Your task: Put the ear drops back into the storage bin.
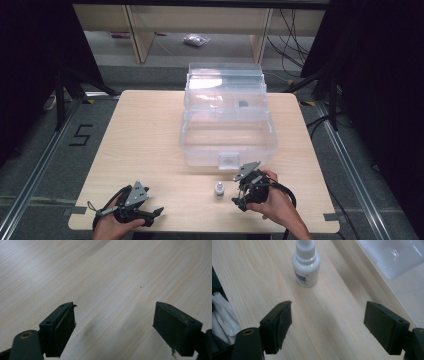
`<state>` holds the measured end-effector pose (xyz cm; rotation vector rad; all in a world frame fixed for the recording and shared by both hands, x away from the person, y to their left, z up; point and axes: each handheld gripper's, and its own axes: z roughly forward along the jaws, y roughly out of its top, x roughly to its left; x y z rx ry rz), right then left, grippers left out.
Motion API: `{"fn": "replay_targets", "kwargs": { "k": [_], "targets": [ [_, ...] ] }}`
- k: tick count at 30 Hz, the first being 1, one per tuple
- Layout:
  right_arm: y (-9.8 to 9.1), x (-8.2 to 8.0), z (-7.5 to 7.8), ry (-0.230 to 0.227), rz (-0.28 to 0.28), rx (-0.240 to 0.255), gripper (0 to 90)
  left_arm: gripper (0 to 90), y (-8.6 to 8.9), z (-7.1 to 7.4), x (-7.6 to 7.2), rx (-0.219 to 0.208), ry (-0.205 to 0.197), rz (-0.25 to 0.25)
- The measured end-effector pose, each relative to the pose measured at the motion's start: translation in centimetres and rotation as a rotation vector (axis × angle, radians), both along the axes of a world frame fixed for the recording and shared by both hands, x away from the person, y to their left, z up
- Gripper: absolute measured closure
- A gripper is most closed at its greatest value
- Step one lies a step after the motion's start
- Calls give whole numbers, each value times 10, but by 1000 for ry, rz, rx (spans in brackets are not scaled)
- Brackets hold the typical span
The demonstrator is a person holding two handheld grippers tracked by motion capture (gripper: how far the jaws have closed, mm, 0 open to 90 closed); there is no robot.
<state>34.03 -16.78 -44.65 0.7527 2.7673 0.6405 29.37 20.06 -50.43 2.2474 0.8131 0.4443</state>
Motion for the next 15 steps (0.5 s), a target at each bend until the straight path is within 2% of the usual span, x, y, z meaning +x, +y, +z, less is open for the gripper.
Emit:
{"fn": "replay_targets", "kwargs": {
  "k": [1, 4, 6, 12, 13, 14, 15],
  "targets": [
    [2, 1, 1, -3, 19, -5, 235, 173, 0, 0, 0, 1, 0, -1],
    [9, 2, 1, 9, 19, -16, 239, 173, 0, 0, 0, 1, 0, 0],
    [12, 4, 2, 7, 51, -23, 248, 173, 0, 0, 0, -7, 0, 6],
    [24, 7, 1, 16, 69, -45, 267, 173, 0, 0, 0, -8, 0, 7],
    [26, 8, 1, 13, 85, -48, 268, 173, 0, 0, 0, -8, 0, 7],
    [27, 7, 1, 17, 73, -53, 274, 173, 0, 0, 0, -8, 0, 7],
    [29, 9, 1, 14, 92, -53, 280, 173, 0, 0, 0, -8, 0, 7]
  ]
}}
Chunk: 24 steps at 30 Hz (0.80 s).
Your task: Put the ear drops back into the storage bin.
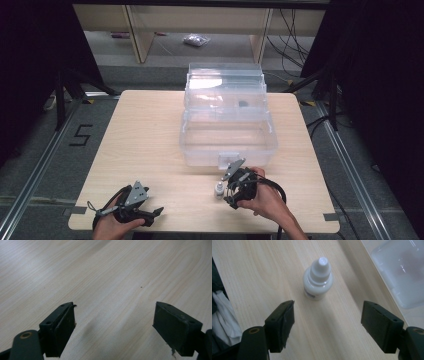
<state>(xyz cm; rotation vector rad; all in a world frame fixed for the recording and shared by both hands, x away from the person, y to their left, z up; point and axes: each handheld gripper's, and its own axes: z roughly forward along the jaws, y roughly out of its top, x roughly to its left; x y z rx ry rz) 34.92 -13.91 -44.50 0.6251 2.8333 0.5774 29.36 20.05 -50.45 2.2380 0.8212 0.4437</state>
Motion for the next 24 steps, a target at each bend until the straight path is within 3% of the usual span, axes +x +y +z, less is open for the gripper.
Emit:
{"fn": "replay_targets", "kwargs": {
  "k": [24],
  "targets": [
    [28, 10, -3, 34, 84, -64, 387, 173, 1, 0, 0, -1, -2, 0]
  ]
}}
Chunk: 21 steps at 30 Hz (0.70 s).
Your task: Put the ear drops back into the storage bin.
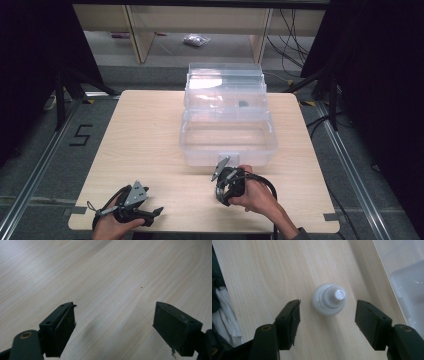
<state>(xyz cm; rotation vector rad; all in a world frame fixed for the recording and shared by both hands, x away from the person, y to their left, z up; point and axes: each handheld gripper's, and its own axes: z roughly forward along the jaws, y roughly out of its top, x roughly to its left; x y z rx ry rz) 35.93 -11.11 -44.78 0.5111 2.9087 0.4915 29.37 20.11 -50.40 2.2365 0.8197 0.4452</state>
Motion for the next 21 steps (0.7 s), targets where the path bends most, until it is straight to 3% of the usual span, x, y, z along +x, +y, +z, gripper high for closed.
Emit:
{"fn": "replay_targets", "kwargs": {
  "k": [2, 3, 6, 7, 9, 12, 13, 15, 21],
  "targets": [
    [1, 0, 0, 22, -21, -21, 395, 173, 0, 0, 0, 1, 1, 0],
    [1, 2, 0, 9, 1, -9, 400, 173, 0, 0, 0, 0, 1, 0],
    [3, 3, -1, 11, -5, -12, 414, 173, 0, 0, 0, -1, 0, 0],
    [3, 3, -1, 28, -5, -18, 417, 173, 0, 0, 0, 0, 0, -1],
    [4, 4, -3, 9, 12, -10, 422, 173, 0, 0, 0, 0, 1, -1],
    [5, 4, -3, 23, -9, -26, 426, 173, 0, 0, 0, 3, 8, -6],
    [6, 6, -5, 12, 14, -25, 435, 173, 0, 0, 0, 2, 8, -6],
    [7, 4, -5, 25, -19, -31, 443, 173, 0, 0, 0, 1, 6, -5],
    [9, 5, -5, 26, -14, -45, 468, 173, 0, 0, 0, -1, 1, -1]
  ]
}}
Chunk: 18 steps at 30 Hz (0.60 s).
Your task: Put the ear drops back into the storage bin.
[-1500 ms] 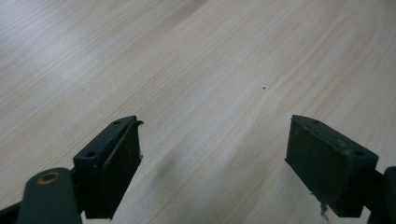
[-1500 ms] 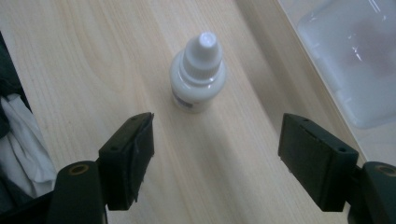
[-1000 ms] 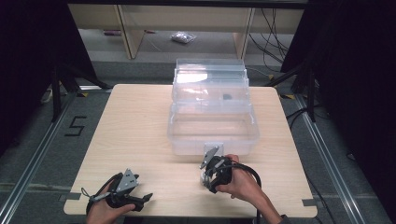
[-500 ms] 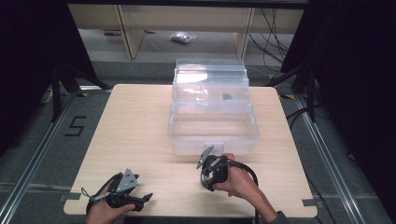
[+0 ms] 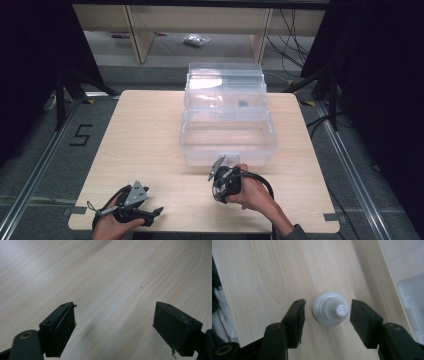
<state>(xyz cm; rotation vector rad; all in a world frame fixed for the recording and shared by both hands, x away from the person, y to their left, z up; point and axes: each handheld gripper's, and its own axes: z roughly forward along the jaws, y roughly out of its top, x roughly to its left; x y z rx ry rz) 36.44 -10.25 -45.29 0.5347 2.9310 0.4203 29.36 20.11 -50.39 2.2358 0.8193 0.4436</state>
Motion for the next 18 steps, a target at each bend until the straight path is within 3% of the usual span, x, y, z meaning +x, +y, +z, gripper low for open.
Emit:
{"fn": "replay_targets", "kwargs": {
  "k": [3, 4, 5, 8, 11, 18],
  "targets": [
    [1, 0, 0, 3, -5, -2, 480, 173, 0, 0, 0, 1, 0, 0],
    [1, 2, -1, -3, 38, 5, 482, 173, 0, 0, 0, 1, 1, 0],
    [2, 1, -1, 2, 15, -2, 487, 173, 0, 0, 0, 1, 0, -1],
    [3, 3, -2, 3, 35, 8, 500, 173, 0, 0, 0, 0, 0, 0],
    [4, 1, -2, 14, 1, -2, 523, 173, 0, 0, 0, 0, 0, -1],
    [5, 4, -3, 12, 28, -13, 599, 173, 0, 0, 0, 1, 1, -1]
  ]
}}
